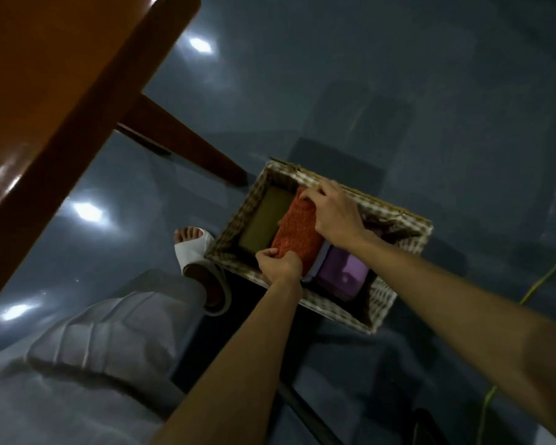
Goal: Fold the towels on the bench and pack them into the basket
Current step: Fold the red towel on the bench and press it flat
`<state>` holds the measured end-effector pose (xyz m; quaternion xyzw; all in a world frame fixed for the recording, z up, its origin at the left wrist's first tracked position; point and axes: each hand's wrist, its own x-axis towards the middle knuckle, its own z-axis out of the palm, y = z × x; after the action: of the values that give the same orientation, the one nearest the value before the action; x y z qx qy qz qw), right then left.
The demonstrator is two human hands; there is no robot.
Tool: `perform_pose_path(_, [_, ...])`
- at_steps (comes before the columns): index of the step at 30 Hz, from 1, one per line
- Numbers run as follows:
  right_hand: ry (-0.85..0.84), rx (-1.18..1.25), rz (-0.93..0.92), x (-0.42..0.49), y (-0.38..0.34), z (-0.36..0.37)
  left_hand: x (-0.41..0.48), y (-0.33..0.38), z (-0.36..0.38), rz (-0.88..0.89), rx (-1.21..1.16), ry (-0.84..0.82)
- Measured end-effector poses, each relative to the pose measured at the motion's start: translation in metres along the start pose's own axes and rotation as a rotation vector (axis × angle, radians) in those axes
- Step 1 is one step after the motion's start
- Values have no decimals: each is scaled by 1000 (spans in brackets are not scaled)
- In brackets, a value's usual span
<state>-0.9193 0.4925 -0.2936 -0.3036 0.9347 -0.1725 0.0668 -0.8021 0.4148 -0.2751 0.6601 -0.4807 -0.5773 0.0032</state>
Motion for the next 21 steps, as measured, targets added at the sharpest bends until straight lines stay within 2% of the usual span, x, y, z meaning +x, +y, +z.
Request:
perform_pose_path(4, [8,-116,-195,-12,13,25,7,-15,11,-25,136,-48])
perform_pose_path(8, [88,-176,-200,-22,37,53,15,-19,20,16,367,-121])
perform_pose_path(11, [261,-131,-154,-23,30,59,19,-13,23,91,705,-154])
perform_pose_path(12, [344,-118,-120,-27,24,57,19,-11,21,160,839,-121])
perform_pose_path(14, [431,-117,-30,-39,14,59,19,-9,19,410,1103,-26])
perform_pose_path(15, [413,-129,13,-44,12,65,22,-10,19,534,1184,19])
perform_pose_path(17, [276,-164,103,-50,8,85,28,-7,16,690,1240,52])
perform_pose_path(19, [85,-222,195,-53,5,103,38,2,17,837,1262,-52])
perform_pose_path(21, [1,-300,255,-54,2,112,59,11,18,1061,1363,-257])
